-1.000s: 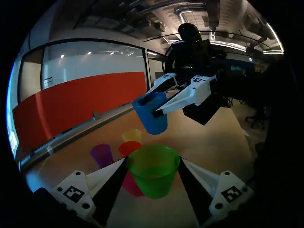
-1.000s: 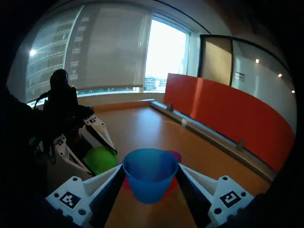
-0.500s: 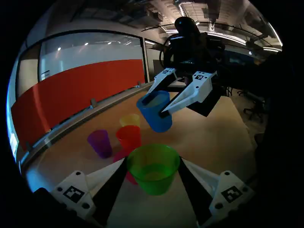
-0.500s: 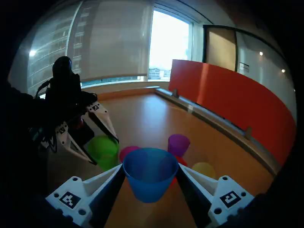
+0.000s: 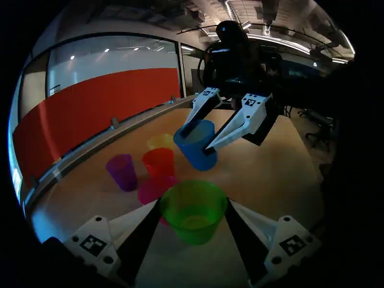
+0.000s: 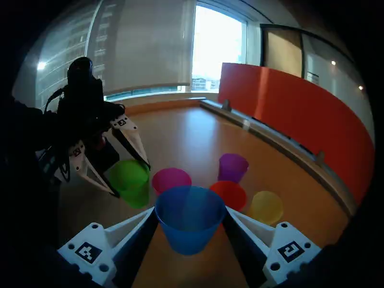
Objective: Pour water
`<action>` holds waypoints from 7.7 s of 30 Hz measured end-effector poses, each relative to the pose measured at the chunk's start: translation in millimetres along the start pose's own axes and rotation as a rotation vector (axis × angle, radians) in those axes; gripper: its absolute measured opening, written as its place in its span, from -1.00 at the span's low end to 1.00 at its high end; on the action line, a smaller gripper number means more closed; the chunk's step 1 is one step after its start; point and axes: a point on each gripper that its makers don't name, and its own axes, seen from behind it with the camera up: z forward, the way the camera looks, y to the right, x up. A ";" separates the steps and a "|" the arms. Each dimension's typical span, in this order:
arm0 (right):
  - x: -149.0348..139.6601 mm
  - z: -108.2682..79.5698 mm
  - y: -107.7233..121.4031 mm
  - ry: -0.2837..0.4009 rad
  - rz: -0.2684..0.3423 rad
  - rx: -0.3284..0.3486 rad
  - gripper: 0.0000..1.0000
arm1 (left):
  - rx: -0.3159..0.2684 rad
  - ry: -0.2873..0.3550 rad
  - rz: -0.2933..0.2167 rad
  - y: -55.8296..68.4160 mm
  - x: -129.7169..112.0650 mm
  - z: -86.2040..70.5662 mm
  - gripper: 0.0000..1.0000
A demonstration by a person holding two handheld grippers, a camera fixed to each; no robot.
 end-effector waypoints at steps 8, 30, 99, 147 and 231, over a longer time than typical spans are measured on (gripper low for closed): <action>-14.9 8.0 -1.6 -0.027 -0.003 0.009 0.84 | -0.012 -0.010 -0.002 4.8 -9.5 -0.2 0.79; -36.3 23.4 -7.6 -0.076 -0.029 0.021 0.83 | -0.016 -0.041 -0.018 6.5 -33.7 4.8 0.79; -42.7 12.3 -11.2 -0.097 0.009 -0.005 0.99 | 0.021 -0.067 -0.030 -1.6 -28.0 -11.3 0.97; 14.4 -115.4 52.0 0.332 0.161 -0.546 0.99 | 0.617 0.214 -0.268 -111.2 35.8 -107.0 0.97; -45.3 -192.2 89.7 0.374 0.357 -1.008 0.99 | 1.060 0.349 -0.329 -140.3 -38.8 -151.6 0.97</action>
